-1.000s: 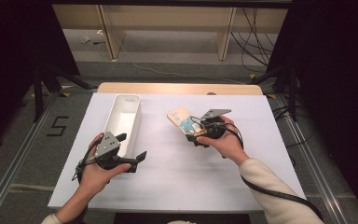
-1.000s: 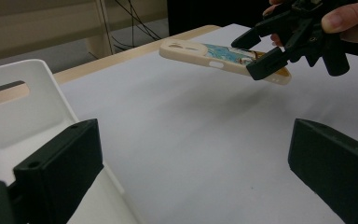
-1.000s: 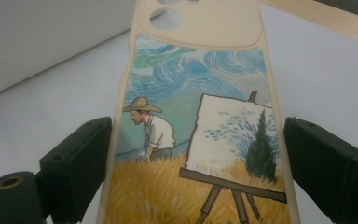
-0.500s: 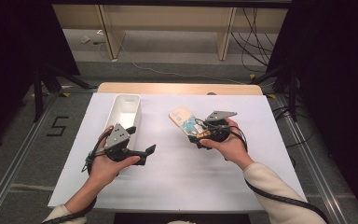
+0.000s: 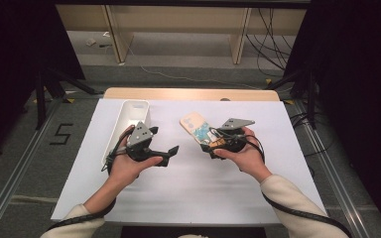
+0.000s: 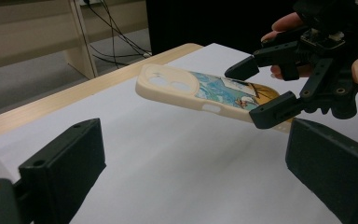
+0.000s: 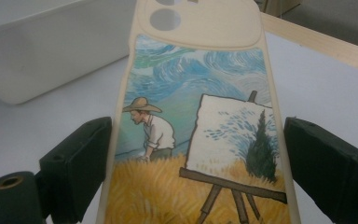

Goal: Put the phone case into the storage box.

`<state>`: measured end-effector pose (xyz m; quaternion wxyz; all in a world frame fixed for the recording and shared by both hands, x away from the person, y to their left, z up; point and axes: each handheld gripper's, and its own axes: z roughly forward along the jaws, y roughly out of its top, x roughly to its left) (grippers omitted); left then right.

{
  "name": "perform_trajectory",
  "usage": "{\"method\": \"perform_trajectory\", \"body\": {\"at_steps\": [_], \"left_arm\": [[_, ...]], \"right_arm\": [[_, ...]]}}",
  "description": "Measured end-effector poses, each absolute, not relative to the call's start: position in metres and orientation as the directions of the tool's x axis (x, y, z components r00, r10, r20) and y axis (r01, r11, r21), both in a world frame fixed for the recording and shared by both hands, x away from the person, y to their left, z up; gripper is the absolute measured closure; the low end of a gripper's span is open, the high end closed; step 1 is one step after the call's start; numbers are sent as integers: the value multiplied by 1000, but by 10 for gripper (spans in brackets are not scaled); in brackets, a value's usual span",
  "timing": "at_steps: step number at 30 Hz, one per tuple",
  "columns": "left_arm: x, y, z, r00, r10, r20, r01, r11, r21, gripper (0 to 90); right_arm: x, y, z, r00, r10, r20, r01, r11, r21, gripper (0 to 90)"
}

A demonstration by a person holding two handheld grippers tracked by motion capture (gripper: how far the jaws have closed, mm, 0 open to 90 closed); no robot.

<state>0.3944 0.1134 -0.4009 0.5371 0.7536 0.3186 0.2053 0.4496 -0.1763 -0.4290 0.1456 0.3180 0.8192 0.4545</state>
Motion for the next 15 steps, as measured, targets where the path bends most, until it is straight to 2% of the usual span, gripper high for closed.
{"method": "perform_trajectory", "body": {"at_steps": [15], "left_arm": [[413, 93, -396, 714, 698, -49, 268, -208, 941, 48]], "right_arm": [[444, -176, -425, -758, 651, 44, 372, 377, 848, 115]]}}
